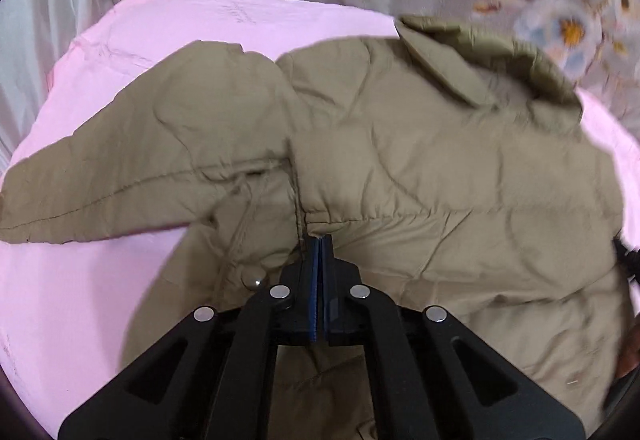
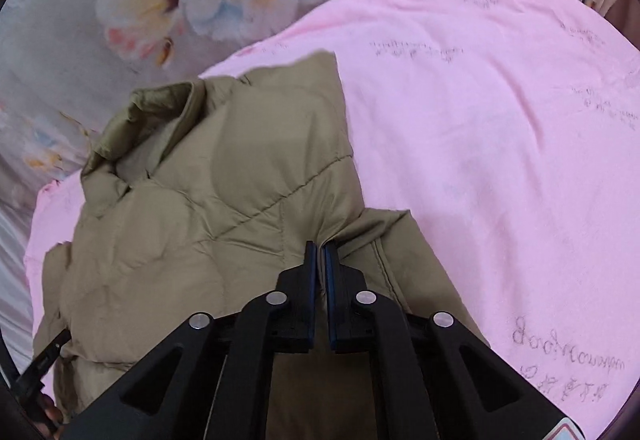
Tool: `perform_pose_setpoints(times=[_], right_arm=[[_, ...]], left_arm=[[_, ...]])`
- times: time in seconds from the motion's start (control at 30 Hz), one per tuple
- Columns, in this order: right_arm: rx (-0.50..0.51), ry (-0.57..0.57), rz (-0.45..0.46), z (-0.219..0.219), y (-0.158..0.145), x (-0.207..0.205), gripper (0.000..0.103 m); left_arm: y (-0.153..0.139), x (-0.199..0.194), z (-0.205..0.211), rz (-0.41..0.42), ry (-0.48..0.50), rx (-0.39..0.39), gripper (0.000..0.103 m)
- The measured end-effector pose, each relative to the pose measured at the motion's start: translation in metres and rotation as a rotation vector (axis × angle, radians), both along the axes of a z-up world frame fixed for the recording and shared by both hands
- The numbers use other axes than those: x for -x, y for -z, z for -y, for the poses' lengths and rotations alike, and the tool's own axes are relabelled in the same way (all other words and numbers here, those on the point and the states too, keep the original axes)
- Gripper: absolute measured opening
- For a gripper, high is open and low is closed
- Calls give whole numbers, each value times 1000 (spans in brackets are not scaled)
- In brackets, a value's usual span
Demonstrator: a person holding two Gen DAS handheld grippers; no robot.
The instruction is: Fold large clothes
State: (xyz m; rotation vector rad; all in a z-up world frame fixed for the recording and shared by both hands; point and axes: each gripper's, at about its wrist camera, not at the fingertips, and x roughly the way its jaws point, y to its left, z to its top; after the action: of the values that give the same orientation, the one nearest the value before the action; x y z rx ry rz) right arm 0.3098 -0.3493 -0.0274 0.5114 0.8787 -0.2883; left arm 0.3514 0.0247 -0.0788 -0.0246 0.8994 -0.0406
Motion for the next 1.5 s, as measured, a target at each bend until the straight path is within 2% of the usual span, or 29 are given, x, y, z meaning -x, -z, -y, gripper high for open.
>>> perform_pose_setpoints(times=[0.1, 0.2, 0.23, 0.27, 0.33, 0.4, 0.47, 0.53, 0.67, 0.77, 0.87, 1.17, 1.5], right_arm=[[69, -12, -37, -7, -3, -4, 8], [141, 6, -53, -17, -19, 11, 13], [170, 22, -28, -20, -29, 20, 14], [201, 24, 1, -23, -38, 27, 16], [265, -12, 58, -38, -60, 34, 16], [251, -80, 94, -57, -75, 28, 16], [205, -166, 106, -80, -78, 15, 17], [199, -213, 91, -102, -72, -1, 17], [198, -301, 39, -140, -46, -22, 17], [204, -331, -6, -153, -22, -27, 17], [213, -336, -25, -158, -4, -27, 17], [297, -335, -21, -169, 6, -26, 17], [319, -333, -27, -171, 8, -28, 17]], left_arm=[[2, 2, 7, 17, 2, -54, 1], [-6, 4, 4, 19, 18, -64, 5], [-12, 8, 2, 24, 22, -77, 12], [-21, 12, -2, 36, 19, -78, 24], [-40, 18, -5, 76, 20, -51, 38], [-60, 19, 3, 115, 35, -21, 39], [-73, 15, 21, 125, 72, 13, 47], [-70, 7, 42, 100, 109, 27, 48], [-39, -10, 66, 25, 106, 3, 47], [-16, -10, 68, 25, 86, -34, 48], [-5, -5, 66, 56, 88, -36, 49], [4, 0, 71, 93, 76, -69, 53], [5, -1, 75, 92, 70, -98, 55]])
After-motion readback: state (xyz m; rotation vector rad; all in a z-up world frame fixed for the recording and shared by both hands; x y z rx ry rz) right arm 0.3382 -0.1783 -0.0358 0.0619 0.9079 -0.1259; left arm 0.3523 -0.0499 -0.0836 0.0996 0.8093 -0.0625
